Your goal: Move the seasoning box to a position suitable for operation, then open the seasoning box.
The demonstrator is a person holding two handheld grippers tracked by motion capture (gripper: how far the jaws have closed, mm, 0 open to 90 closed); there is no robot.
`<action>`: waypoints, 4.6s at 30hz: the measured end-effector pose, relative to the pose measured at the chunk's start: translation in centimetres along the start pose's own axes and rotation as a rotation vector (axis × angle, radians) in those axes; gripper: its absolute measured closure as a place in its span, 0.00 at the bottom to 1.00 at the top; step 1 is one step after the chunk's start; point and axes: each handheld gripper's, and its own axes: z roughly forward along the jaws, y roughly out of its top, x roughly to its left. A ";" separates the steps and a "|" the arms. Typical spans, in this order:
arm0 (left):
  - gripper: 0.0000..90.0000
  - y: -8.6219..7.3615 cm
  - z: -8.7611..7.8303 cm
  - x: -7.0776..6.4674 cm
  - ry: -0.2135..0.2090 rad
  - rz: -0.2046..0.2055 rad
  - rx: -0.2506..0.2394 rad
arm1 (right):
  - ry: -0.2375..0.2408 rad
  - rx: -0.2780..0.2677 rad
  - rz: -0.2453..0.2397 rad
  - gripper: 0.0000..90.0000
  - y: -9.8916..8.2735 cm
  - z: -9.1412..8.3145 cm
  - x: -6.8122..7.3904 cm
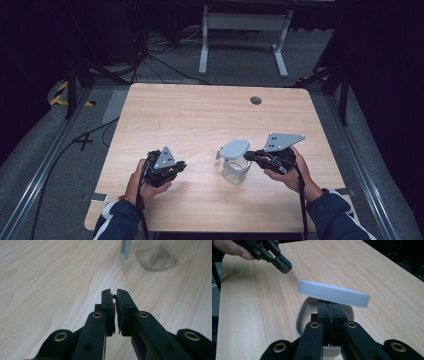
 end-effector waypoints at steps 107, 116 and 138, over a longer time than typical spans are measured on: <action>0.23 -5.9 0.4 1.4 0.013 -0.132 0.064 | -0.152 0.225 -0.010 0.57 -5.0 -4.7 -3.0; 0.23 -5.8 0.4 1.4 0.014 -0.134 0.064 | -0.167 0.260 0.028 0.56 -7.7 -5.0 -3.5; 0.23 -5.8 0.4 1.4 0.017 -0.135 0.065 | -0.204 0.232 0.109 0.48 -14.6 -7.5 -3.9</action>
